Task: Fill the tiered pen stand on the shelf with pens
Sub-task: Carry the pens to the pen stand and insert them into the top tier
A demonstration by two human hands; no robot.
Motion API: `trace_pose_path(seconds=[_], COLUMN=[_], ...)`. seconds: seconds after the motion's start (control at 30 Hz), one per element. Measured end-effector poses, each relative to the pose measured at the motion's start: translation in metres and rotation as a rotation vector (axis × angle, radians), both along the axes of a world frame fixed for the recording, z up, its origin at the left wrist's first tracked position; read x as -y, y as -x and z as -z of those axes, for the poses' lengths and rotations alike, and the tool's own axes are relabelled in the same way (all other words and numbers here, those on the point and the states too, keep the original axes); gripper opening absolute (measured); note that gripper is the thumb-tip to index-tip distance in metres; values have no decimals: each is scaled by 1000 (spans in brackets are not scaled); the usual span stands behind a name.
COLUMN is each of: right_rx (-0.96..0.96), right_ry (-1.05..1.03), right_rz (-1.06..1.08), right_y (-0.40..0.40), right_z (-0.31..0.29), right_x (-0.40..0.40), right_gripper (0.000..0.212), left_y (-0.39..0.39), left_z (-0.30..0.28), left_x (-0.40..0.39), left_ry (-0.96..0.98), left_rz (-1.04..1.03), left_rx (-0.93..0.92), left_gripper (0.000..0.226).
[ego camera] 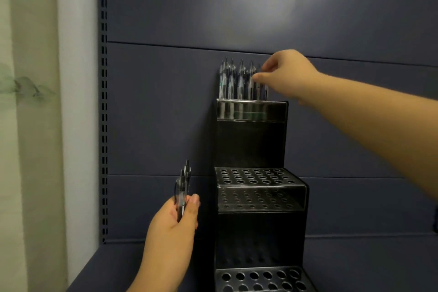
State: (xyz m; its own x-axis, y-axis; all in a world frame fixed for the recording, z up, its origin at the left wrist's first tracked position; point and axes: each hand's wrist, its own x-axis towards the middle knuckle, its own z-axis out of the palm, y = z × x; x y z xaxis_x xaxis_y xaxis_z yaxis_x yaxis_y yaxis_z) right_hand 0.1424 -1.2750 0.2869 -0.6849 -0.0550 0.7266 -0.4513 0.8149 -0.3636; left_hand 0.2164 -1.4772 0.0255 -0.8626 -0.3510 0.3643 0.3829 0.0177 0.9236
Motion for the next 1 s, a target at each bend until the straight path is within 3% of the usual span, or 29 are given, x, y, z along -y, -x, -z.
trace_pose_path(seconds=[0.17,0.37,0.57,0.77,0.87,1.0], right_rx=[-241,-7,-222,-116,-16,91], right_ry=[-131,-479,-744,-533,-260,110], right_rz=[-138,-331,-249,-338,-427,-597], right_y=[-43,-86,-89,-84,-89,-80], right_z=[56,115,134,136,123,92], right_x=[19,56,83,89,82,64], right_gripper=[9,40,55,52,46,28], left_y=[-5,-14,-28,-29,-27,-12], left_z=[-4,-15,-22,-26,-24,-12], left_x=[-1,-5,-12,-11,-9,-6], left_ry=[7,109,264,222,217,196], left_rz=[-12,-75,-83,-74,-111,-124], left_rx=[16,-56,-144,-123,-59,-34], left_gripper=[20,13,21,28,12,9])
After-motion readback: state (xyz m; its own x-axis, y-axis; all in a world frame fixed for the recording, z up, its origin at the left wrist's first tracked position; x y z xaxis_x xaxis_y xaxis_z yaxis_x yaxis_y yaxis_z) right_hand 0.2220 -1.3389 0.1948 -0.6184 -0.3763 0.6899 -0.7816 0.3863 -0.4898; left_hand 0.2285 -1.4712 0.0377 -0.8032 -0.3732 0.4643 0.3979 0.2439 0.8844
